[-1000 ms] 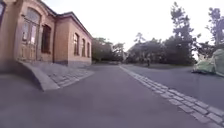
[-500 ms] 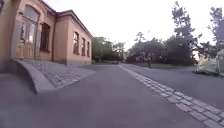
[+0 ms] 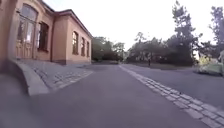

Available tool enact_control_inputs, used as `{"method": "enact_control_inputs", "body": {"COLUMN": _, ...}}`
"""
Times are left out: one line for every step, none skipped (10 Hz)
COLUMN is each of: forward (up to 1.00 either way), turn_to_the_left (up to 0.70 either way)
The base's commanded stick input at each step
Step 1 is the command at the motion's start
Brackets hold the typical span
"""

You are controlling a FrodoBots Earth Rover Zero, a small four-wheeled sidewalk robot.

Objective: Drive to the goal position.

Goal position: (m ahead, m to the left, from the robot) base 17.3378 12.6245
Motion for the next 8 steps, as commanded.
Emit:
{"method": "enact_control_inputs", "body": {"forward": 0.50, "turn_to_the_left": 0.00}}
{"method": "enact_control_inputs", "body": {"forward": 0.50, "turn_to_the_left": 0.00}}
{"method": "enact_control_inputs", "body": {"forward": 0.50, "turn_to_the_left": 0.00}}
{"method": "enact_control_inputs", "body": {"forward": 0.50, "turn_to_the_left": 0.00}}
{"method": "enact_control_inputs", "body": {"forward": 0.50, "turn_to_the_left": 0.00}}
{"method": "enact_control_inputs", "body": {"forward": 0.50, "turn_to_the_left": 0.00}}
{"method": "enact_control_inputs", "body": {"forward": 0.50, "turn_to_the_left": 0.00}}
{"method": "enact_control_inputs", "body": {"forward": 0.50, "turn_to_the_left": 0.00}}
